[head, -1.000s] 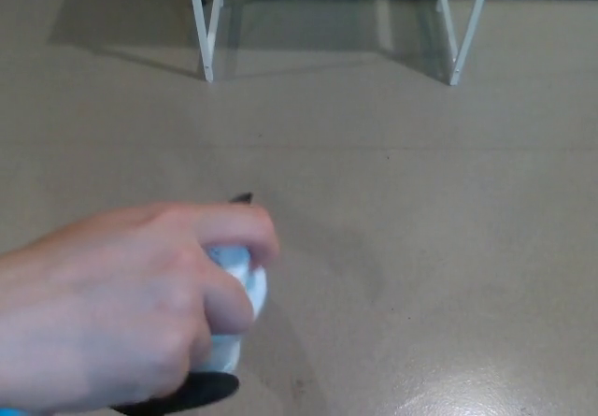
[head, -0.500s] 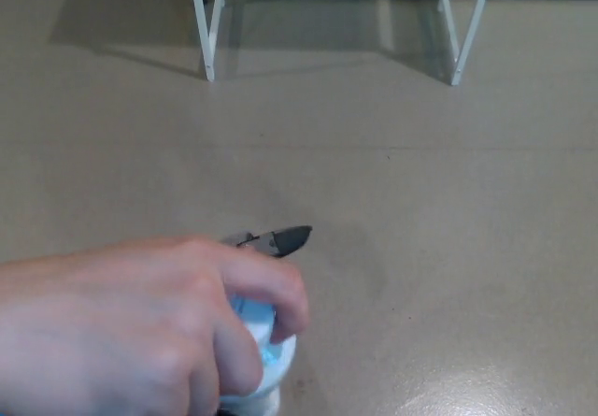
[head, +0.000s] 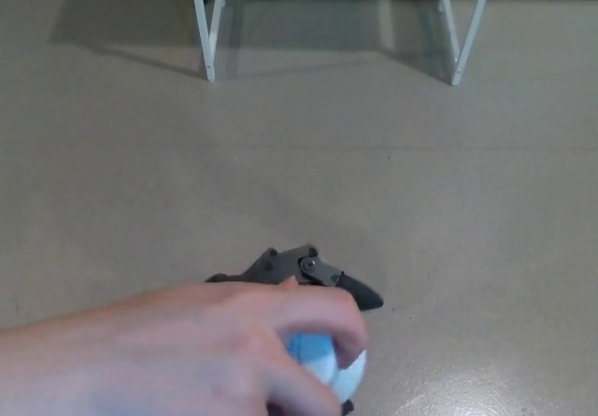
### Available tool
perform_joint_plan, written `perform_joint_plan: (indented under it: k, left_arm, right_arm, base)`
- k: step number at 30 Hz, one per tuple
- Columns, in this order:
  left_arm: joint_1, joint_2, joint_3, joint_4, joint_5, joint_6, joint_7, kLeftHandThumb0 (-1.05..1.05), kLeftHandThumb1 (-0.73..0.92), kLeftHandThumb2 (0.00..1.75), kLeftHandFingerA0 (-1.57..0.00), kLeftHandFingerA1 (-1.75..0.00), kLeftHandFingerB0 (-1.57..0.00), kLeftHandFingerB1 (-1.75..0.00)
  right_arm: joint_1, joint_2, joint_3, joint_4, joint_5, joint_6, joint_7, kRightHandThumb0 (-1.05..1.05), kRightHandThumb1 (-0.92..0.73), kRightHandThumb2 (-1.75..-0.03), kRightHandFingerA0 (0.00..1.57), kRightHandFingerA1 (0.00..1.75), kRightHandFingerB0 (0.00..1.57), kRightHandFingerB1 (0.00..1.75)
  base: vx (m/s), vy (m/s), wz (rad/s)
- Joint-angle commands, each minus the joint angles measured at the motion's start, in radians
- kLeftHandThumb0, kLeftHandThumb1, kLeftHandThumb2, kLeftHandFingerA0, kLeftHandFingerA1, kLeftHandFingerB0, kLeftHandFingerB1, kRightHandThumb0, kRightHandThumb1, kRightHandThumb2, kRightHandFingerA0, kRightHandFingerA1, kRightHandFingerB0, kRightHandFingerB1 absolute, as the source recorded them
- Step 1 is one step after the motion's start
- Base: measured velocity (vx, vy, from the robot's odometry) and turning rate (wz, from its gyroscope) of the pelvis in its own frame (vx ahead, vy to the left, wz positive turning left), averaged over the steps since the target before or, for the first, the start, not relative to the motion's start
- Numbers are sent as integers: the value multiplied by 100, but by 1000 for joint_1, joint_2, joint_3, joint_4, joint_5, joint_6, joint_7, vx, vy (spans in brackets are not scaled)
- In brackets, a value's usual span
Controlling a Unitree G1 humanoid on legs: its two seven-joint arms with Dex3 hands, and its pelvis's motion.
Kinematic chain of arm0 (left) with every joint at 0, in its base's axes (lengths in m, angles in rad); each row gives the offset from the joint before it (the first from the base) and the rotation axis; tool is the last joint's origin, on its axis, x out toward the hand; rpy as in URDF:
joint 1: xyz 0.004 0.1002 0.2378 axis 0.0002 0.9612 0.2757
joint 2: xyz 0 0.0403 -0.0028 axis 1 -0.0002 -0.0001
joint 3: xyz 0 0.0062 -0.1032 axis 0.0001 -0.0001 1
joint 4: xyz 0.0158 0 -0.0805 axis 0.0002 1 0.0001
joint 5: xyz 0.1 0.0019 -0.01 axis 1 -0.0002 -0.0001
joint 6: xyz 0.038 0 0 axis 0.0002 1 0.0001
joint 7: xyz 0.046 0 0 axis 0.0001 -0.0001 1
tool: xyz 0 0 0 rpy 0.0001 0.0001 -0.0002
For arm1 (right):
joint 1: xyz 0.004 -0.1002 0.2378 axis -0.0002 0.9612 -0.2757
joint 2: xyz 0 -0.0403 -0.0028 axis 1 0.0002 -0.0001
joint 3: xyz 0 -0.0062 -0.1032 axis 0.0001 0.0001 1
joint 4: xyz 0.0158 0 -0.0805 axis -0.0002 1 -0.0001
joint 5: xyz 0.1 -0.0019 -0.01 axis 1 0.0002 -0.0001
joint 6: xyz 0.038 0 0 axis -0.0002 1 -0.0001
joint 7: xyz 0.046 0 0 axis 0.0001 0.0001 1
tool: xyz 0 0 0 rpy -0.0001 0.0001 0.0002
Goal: The robot picks up a bottle from a person using its left hand and walk towards the table in frontand put the bottle on the table.
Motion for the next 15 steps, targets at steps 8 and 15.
perform_joint_plan:
  k: [8, 15]
  left_arm:
    - [21, -30, 3, 51, 81, -111, 79, -16, 72, 83, -102, -132, -74, -118]
    - [33, -37, 7, 55, 91, -134, 93, -19, 77, 76, -101, -132, -71, -120]
  right_arm:
    - [-1, -24, 16, 7, -4, 13, 32, -28, -66, -59, 62, 45, 51, 39]
    - [-4, -33, 35, 10, -4, 23, 54, -28, -67, -60, 63, 44, 53, 40]
  base:
    - [0, 0, 0]
    - [171, 78, 4]
